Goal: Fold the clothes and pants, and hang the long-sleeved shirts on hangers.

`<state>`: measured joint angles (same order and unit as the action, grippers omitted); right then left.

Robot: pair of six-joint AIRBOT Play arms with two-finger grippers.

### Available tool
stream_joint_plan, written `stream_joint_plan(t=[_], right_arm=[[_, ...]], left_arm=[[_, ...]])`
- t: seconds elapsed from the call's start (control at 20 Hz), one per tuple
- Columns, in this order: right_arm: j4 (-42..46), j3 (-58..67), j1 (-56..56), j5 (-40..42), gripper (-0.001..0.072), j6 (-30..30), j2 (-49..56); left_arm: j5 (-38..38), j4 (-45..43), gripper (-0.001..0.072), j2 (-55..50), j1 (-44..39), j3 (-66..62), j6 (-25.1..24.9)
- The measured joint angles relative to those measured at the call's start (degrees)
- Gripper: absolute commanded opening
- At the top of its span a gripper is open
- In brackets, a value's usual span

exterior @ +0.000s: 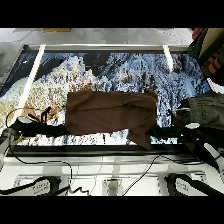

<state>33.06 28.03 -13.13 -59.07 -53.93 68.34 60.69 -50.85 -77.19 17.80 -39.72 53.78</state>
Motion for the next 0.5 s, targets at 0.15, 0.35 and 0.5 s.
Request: stream_joint_plan(t=[0.15, 0.35, 0.5], right_arm=[[0.02, 3.15, 0.00, -1.97, 0.0023, -1.18, -6.67], [1.84, 9.57, 0.90, -0.76, 0.0022, -5.84, -14.84], [7.76, 15.06, 5.60, 6.12, 0.0022, -11.34, -17.11]], left_arm=[[3.74, 1.01, 0.0021, 2.71, 0.24, -5.99, -0.20], [3.61, 2.23, 0.0020, 8.90, 0.26, -13.27, -0.22], [-4.09, 3.37, 0.0020, 12.37, -1.09, -15.54, -0.22]])
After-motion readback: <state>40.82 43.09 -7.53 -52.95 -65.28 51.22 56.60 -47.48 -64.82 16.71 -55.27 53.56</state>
